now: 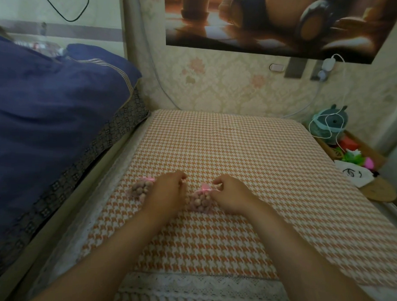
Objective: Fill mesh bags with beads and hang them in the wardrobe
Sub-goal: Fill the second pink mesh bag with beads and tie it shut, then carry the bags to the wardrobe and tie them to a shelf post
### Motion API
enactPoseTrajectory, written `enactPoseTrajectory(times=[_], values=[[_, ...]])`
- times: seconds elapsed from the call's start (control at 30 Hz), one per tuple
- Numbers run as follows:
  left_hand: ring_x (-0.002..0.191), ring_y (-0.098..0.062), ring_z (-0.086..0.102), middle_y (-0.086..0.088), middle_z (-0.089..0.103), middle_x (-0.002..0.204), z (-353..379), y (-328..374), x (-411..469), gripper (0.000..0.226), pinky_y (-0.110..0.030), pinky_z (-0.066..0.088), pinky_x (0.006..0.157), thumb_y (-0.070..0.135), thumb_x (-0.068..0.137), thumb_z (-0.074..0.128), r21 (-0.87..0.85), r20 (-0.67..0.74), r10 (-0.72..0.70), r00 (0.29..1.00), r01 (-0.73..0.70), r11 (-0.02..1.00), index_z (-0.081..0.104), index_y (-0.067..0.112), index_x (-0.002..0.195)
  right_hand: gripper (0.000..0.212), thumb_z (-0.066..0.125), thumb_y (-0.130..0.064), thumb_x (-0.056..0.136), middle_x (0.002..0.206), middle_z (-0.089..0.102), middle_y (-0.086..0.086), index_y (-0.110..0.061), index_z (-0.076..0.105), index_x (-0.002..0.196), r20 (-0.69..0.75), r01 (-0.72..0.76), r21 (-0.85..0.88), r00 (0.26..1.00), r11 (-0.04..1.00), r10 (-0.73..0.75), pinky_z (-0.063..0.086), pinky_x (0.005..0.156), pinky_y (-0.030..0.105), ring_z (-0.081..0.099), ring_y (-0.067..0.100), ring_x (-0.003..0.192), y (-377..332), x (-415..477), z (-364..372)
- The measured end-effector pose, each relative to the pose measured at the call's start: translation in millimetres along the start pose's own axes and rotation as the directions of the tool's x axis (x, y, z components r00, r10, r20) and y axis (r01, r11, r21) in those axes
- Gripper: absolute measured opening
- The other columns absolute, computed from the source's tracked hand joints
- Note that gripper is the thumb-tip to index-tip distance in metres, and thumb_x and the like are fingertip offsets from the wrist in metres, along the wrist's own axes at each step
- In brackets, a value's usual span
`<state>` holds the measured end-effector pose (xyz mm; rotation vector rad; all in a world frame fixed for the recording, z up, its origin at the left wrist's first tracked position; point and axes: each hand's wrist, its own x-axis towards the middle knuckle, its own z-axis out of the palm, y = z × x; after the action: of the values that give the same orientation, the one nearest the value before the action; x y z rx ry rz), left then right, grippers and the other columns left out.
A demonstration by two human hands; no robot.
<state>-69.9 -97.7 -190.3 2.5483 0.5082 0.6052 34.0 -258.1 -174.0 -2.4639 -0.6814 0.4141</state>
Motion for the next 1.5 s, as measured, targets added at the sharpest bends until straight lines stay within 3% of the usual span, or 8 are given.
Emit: enactPoseTrajectory(times=[0.2, 0.3, 0.57, 0.83, 1.03, 1.17, 1.33, 1.5], values=[[0.143, -0.032, 0.019, -0.006, 0.026, 0.155, -41.3, -38.9, 13.0, 0.05, -0.048, 0.025, 0.113, 0.029, 0.094, 0.047, 0.4, 0.261, -0.334, 0.906, 0.213, 0.891, 0.039, 0.036, 0.142, 0.083, 0.077, -0.052, 0.068, 0.127, 0.054, -0.003, -0.027, 0.045, 0.141, 0.055, 0.123, -0.006, 0.991, 0.992, -0.122, 0.051, 0.097, 0.034, 0.058, 0.018, 0.113, -14.1, -11.0, 19.4], [0.139, -0.037, 0.03, -0.012, 0.026, 0.153, -41.1, -50.8, 15.5, 0.057, -0.047, 0.034, 0.112, 0.03, 0.093, 0.05, 0.361, 0.39, -0.406, 0.827, 0.268, 0.893, 0.03, 0.036, 0.147, 0.072, 0.075, -0.03, 0.077, 0.097, 0.064, -0.01, -0.021, 0.042, 0.14, 0.079, 0.185, 0.011, 0.98, 0.983, -0.185, 0.053, 0.094, 0.039, 0.058, 0.018, 0.104, -18.5, -15.1, 24.1], [0.089, -0.014, 0.058, 0.002, 0.059, 0.105, -21.7, -22.0, 13.3, 0.055, -0.022, 0.044, 0.077, 0.027, 0.079, 0.075, -0.031, 0.276, -0.197, 0.941, 0.213, 0.976, 0.055, 0.019, 0.13, 0.054, 0.065, -0.015, 0.087, 0.113, 0.069, 0.0, -0.01, 0.045, 0.137, 0.077, 0.137, 0.049, 0.987, 0.989, -0.141, 0.047, 0.068, 0.01, 0.067, 0.014, 0.1, -9.2, -17.9, 8.5], [0.101, -0.013, 0.049, 0.001, 0.042, 0.12, 26.7, 22.9, 7.0, 0.07, -0.023, 0.041, 0.085, 0.039, 0.072, 0.08, -0.138, 0.217, -0.014, 0.976, 0.045, 0.989, 0.047, 0.028, 0.133, 0.081, 0.068, -0.035, 0.084, 0.149, 0.049, 0.002, -0.024, 0.03, 0.154, 0.009, 0.094, -0.065, 0.996, 0.993, -0.093, 0.044, 0.104, 0.033, 0.051, 0.023, 0.129, 27.0, -12.3, -16.2], [0.118, -0.02, 0.049, -0.001, 0.038, 0.134, 39.7, 22.6, 18.6, 0.073, -0.031, 0.045, 0.098, 0.049, 0.08, 0.07, -0.069, 0.373, 0.04, 0.927, -0.015, 0.997, 0.037, 0.033, 0.143, 0.086, 0.063, -0.044, 0.087, 0.15, 0.039, 0.001, -0.036, 0.015, 0.158, 0.029, 0.187, -0.171, 0.982, 0.967, -0.184, 0.045, 0.104, 0.042, 0.049, 0.023, 0.129, 46.9, -6.2, -22.5], [0.135, -0.021, 0.039, 0.008, 0.001, 0.16, 28.8, 10.9, 31.1, 0.077, -0.035, 0.044, 0.103, 0.039, 0.083, 0.066, -0.124, 0.484, 0.128, 0.866, -0.077, 0.989, 0.024, 0.047, 0.147, 0.09, 0.075, -0.046, 0.078, 0.142, 0.034, -0.008, -0.045, 0.026, 0.153, 0.045, 0.267, -0.173, 0.964, 0.948, -0.263, 0.046, 0.096, 0.026, 0.053, 0.011, 0.116, 50.2, -4.2, -23.6], [0.114, -0.01, 0.055, 0.009, 0.055, 0.127, 33.0, 2.3, 38.0, 0.06, -0.037, 0.05, 0.097, 0.04, 0.077, 0.064, -0.127, 0.534, 0.25, 0.808, -0.215, 0.968, 0.048, 0.044, 0.135, 0.065, 0.074, -0.04, 0.083, 0.118, 0.042, -0.011, -0.041, 0.047, 0.142, 0.055, 0.308, -0.161, 0.951, 0.938, -0.303, 0.041, 0.083, 0.014, 0.051, 0.007, 0.102, 54.3, 0.0, -17.8], [0.101, -0.011, 0.054, 0.005, 0.055, 0.119, 43.7, 5.0, 52.1, 0.056, -0.026, 0.049, 0.089, 0.029, 0.075, 0.081, -0.174, 0.38, 0.211, 0.901, -0.154, 0.973, 0.056, 0.032, 0.126, 0.052, 0.07, -0.029, 0.088, 0.118, 0.045, -0.01, -0.034, 0.054, 0.137, -0.005, 0.289, -0.122, 0.956, 0.949, -0.292, 0.039, 0.08, 0.014, 0.052, 0.004, 0.098, 66.8, 24.3, -22.0]])
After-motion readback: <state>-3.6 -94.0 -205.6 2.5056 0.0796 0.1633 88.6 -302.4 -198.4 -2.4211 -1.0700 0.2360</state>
